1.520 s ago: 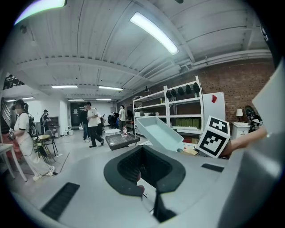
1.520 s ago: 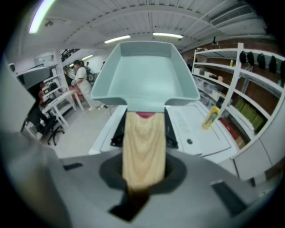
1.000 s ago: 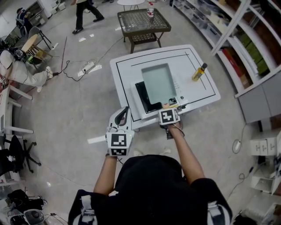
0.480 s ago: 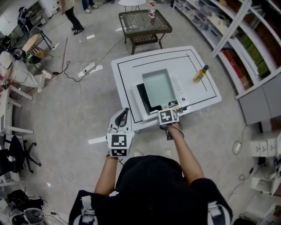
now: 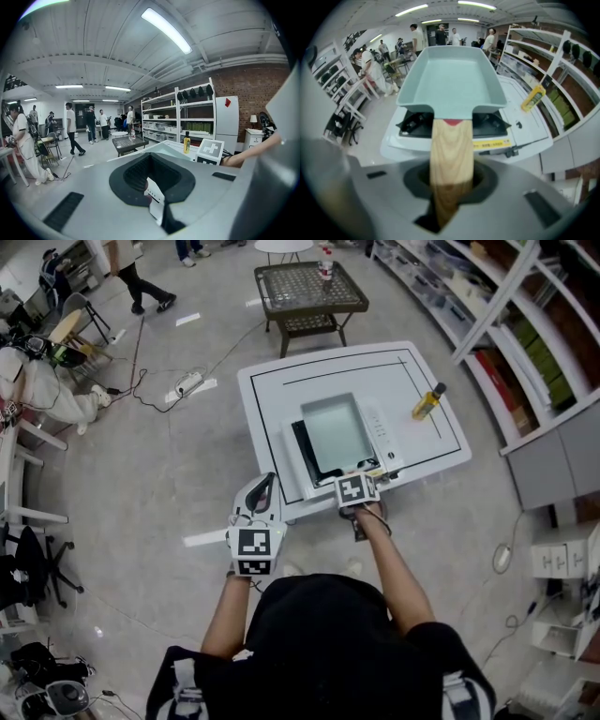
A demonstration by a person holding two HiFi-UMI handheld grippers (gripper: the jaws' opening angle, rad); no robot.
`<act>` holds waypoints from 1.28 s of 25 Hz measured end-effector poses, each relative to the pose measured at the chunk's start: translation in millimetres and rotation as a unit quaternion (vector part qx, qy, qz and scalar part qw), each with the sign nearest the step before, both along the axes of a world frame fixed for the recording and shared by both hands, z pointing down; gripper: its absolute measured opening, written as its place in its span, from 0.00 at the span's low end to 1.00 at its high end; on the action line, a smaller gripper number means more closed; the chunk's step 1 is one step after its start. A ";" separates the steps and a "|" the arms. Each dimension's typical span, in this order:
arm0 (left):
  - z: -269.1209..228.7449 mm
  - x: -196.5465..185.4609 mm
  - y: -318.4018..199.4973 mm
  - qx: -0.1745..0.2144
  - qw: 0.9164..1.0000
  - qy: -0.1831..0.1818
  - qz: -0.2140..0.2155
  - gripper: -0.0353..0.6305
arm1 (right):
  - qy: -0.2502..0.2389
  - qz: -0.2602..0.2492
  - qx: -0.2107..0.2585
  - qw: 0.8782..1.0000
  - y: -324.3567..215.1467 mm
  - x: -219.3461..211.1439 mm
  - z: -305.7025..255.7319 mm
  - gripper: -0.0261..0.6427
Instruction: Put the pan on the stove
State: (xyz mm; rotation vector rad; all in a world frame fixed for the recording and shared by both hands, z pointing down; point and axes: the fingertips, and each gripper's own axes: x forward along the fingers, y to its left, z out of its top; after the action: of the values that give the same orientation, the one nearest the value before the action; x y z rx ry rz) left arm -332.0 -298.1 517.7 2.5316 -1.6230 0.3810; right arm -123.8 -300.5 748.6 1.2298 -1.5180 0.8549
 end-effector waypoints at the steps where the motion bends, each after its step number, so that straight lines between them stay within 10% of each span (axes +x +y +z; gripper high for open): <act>1: 0.6 -0.6 -0.4 -0.001 1.000 0.000 -0.001 0.09 | -0.001 -0.001 -0.002 1.000 -0.5 -1.7 0.0 0.17; 32: -8.9 22.0 17.1 0.012 1.000 -0.003 -0.021 0.09 | -0.138 0.043 0.071 0.987 -16.5 -12.7 -61.2 0.33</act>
State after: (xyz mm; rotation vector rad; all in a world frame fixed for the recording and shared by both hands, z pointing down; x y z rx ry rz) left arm -310.0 -281.1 508.8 2.5120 -1.6890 0.3682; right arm -136.5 -317.0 687.5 1.3299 -1.7818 1.0209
